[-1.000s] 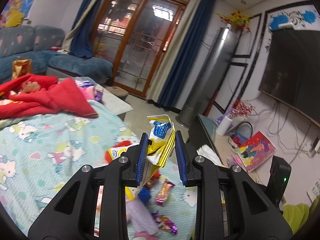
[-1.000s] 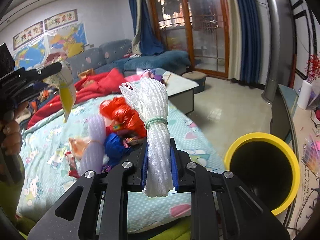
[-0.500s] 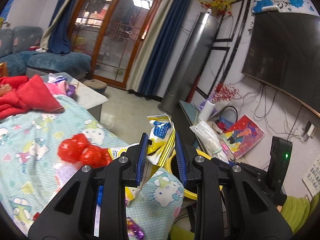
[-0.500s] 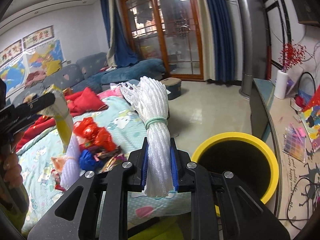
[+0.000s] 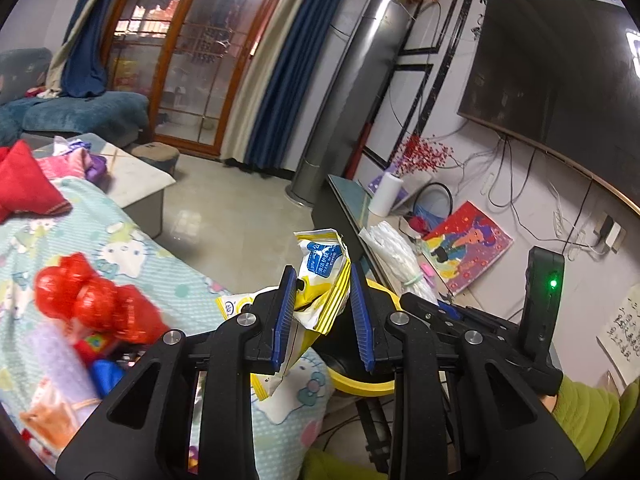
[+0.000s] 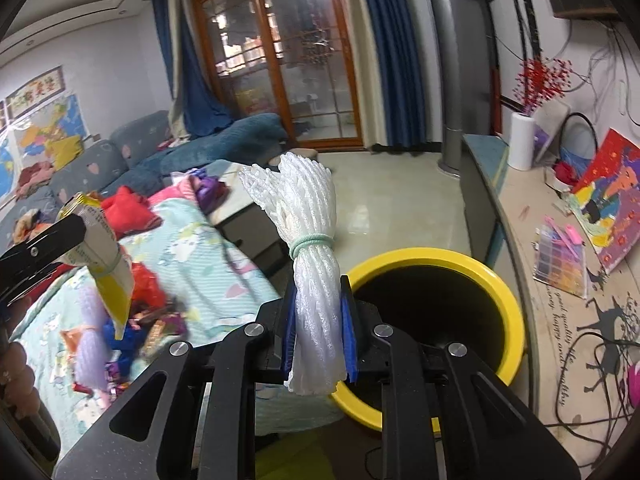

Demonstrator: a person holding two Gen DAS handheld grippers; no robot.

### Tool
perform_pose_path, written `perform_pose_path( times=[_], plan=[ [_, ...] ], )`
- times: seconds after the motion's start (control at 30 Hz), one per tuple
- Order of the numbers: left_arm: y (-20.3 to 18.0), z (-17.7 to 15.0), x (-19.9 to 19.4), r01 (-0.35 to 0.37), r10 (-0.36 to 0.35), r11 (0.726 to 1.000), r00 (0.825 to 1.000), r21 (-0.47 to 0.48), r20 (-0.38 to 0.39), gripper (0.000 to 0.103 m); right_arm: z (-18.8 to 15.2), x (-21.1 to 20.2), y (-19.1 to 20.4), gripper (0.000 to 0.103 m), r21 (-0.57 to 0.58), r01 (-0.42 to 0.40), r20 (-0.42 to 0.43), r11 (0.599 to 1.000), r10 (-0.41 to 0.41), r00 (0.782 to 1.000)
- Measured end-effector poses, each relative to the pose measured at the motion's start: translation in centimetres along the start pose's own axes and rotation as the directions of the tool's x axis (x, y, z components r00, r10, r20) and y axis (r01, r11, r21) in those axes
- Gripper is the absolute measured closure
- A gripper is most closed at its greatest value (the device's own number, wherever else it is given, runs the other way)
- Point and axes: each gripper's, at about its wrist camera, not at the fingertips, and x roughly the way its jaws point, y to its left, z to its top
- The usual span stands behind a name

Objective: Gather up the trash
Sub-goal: 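Carry both items to the yellow bin while right tool opens, dropping the white net, then open the left tool over the bin to drop the yellow wrapper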

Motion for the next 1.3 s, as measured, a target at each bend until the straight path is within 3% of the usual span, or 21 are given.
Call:
perform_pose_path(
  times=[0.5, 0.87, 1.13, 1.17, 1.27, 1.3],
  plan=[
    [-3.6, -0.9, 7.6, 0.133, -0.132, 0.991, 0.989, 0.009, -0.069, 0.082, -2.1, 3.1, -7.3, 0.084, 0.166, 0.133, -0.107, 0.977, -0.116, 0.987],
    [-5.6, -1.2, 13.6, 0.141, -0.136, 0.99, 0.978, 0.015, -0.16, 0.082, -3.7, 5.6, -10.9, 0.083, 0.241, 0.217, -0.218, 0.946, -0.165, 0.962],
    [-5.6, -1.6, 16.3, 0.132, -0.13, 0.991, 0.969, -0.004, -0.209, 0.081, -4.2, 6.6, -12.0, 0.082, 0.275, 0.229, -0.246, 0.934, -0.162, 0.956],
    [-5.6, -1.6, 16.5, 0.134, -0.134, 0.991, 0.967, -0.011, -0.215, 0.081, -4.3, 6.7, -12.1, 0.079, 0.279, 0.231, -0.247, 0.932, -0.162, 0.955],
    [-5.3, -1.7, 16.8, 0.133, -0.137, 0.991, 0.965, -0.035, -0.222, 0.078, -4.4, 6.9, -12.3, 0.052, 0.291, 0.238, -0.259, 0.927, -0.163, 0.952],
    [-5.1, -1.7, 16.8, 0.132, -0.138, 0.99, 0.966, -0.039, -0.221, 0.073, -4.4, 6.8, -12.4, 0.051, 0.297, 0.241, -0.258, 0.924, -0.165, 0.952]
  ],
)
